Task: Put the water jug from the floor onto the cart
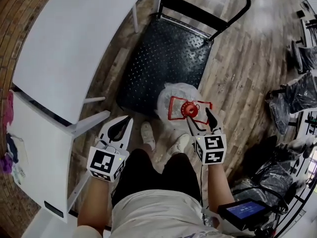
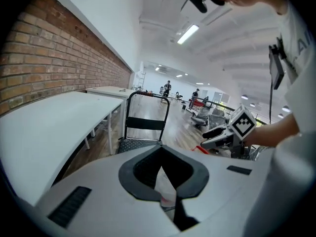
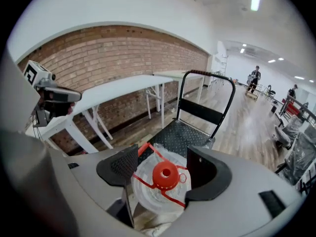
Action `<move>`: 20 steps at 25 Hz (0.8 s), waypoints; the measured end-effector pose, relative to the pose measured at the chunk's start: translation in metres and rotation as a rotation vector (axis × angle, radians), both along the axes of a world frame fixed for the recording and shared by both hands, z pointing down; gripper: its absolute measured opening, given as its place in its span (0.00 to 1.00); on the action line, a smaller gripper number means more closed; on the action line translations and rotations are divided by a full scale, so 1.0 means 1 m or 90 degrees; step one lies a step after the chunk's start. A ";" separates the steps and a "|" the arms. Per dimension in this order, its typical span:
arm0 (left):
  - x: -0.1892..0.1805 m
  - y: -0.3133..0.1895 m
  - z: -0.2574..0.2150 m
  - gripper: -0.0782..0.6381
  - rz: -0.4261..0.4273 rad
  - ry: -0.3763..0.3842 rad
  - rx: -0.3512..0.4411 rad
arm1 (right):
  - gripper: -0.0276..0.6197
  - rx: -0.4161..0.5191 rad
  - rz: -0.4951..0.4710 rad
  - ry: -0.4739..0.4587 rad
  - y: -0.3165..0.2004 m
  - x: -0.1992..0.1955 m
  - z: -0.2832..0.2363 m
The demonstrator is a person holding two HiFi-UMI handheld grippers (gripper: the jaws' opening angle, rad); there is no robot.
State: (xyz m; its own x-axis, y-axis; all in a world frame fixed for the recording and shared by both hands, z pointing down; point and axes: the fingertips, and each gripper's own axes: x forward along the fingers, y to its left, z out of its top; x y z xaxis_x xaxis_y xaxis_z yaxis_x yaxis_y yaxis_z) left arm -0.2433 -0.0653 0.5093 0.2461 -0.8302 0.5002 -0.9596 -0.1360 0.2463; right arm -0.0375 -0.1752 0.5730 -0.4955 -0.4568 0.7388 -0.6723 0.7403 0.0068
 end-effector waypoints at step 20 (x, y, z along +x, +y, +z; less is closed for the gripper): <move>0.103 0.014 -0.102 0.11 0.112 0.030 0.123 | 0.24 0.159 0.132 -0.138 0.097 0.111 -0.167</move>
State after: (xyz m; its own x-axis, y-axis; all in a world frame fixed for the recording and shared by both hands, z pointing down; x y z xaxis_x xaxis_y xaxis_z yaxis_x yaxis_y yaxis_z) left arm -0.1401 -0.0509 0.4072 0.4143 -0.8517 0.3208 -0.9052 -0.3488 0.2428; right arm 0.0739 -0.0780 0.4064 -0.5055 -0.7165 0.4807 -0.8135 0.5815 0.0113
